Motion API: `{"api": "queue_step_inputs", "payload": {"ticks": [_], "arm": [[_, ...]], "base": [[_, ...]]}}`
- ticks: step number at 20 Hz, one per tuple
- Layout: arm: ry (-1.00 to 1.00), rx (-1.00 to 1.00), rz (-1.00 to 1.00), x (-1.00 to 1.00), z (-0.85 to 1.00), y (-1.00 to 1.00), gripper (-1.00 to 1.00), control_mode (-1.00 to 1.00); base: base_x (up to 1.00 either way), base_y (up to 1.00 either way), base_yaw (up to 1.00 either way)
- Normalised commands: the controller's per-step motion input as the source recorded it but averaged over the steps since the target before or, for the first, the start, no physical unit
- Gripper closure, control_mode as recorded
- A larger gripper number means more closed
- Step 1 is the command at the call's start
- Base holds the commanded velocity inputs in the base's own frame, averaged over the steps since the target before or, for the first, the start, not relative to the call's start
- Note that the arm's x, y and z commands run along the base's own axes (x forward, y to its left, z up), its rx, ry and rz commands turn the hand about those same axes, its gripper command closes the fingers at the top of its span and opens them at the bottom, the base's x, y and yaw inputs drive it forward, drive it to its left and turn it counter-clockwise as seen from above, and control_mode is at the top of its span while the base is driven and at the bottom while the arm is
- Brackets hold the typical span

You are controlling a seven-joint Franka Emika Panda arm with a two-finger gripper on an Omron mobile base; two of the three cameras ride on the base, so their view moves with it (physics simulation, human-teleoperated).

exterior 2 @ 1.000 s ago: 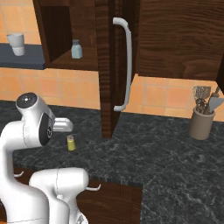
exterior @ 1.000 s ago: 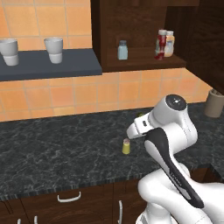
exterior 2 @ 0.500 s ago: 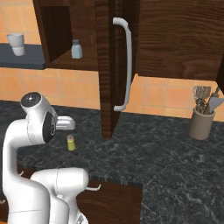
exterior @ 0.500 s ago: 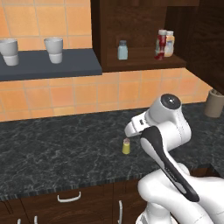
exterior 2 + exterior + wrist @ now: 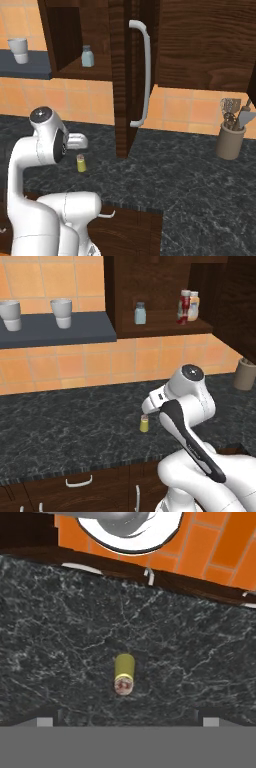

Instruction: Put the shaker and condiment bottle from the counter next to their counterparts in the cabinet.

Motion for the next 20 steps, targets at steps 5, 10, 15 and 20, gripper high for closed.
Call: {"api": "queue_step_inputs", "payload": {"ticks": [5,10,15,20], "arm": [[0.00,0.00,0.05,0.17,-0.23,0.00,-1.00,-1.00],[0.00,-0.02,0.01,0.31,-0.29,0.00,-1.00,-1.00],[0.00,-0.03,0.00,0.36,-0.31,0.00,-1.00,-1.00],[0.00,0.00,0.00,0.22,-0.25,0.00,-1.00,-1.00]], "base": [[0.00,0.00,0.00],[0.00,0.00,0.00],[0.00,0.00,0.00],[0.00,0.00,0.00]]}}
